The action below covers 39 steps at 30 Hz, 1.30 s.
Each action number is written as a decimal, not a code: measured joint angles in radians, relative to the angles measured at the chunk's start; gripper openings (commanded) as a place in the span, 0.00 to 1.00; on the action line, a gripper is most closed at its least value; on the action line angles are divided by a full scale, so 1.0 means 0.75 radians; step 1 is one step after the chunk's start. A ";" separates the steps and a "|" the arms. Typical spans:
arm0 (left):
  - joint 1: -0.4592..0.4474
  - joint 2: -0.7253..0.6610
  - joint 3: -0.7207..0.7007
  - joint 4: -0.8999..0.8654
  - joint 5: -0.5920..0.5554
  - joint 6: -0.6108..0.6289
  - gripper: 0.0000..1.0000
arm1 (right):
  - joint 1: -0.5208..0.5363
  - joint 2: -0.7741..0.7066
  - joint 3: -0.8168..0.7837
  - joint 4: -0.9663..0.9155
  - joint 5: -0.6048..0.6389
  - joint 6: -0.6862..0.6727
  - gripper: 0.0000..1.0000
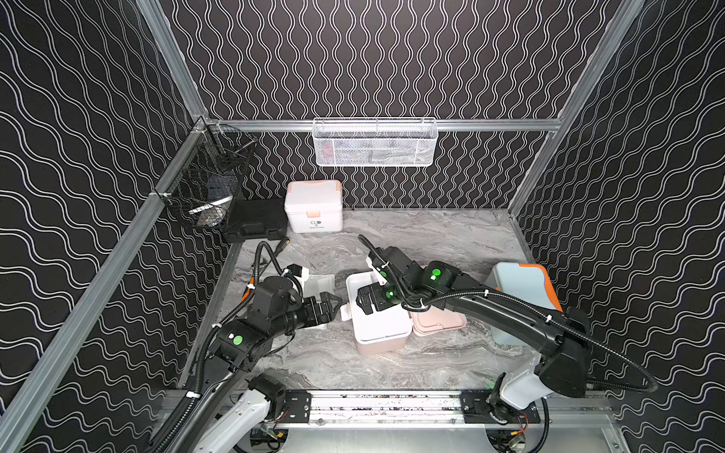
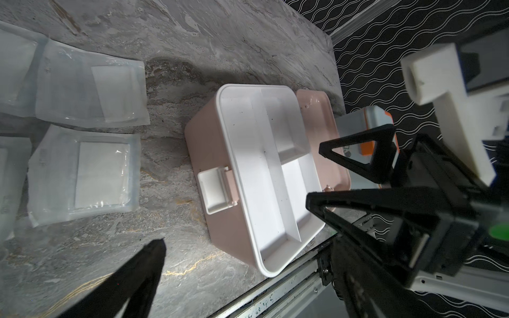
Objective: Open first aid kits and take out gauze
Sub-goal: Pick up the compartment layer from the first aid kit.
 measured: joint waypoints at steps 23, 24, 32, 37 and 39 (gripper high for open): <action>-0.001 -0.013 -0.159 0.070 0.058 -0.036 0.99 | -0.080 0.421 0.296 -0.272 0.042 0.072 0.38; -0.001 -0.012 -0.161 0.074 0.061 -0.036 0.99 | -0.076 0.434 0.297 -0.280 0.063 0.085 0.32; -0.007 -0.001 -0.192 0.121 0.078 -0.042 0.99 | -0.042 0.483 0.331 -0.305 0.192 0.163 0.14; -0.033 0.011 -0.222 0.156 0.083 -0.070 0.99 | -0.037 0.498 0.346 -0.302 0.216 0.196 0.05; -0.057 0.014 -0.231 0.175 0.081 -0.084 0.99 | -0.034 0.499 0.348 -0.301 0.228 0.221 0.03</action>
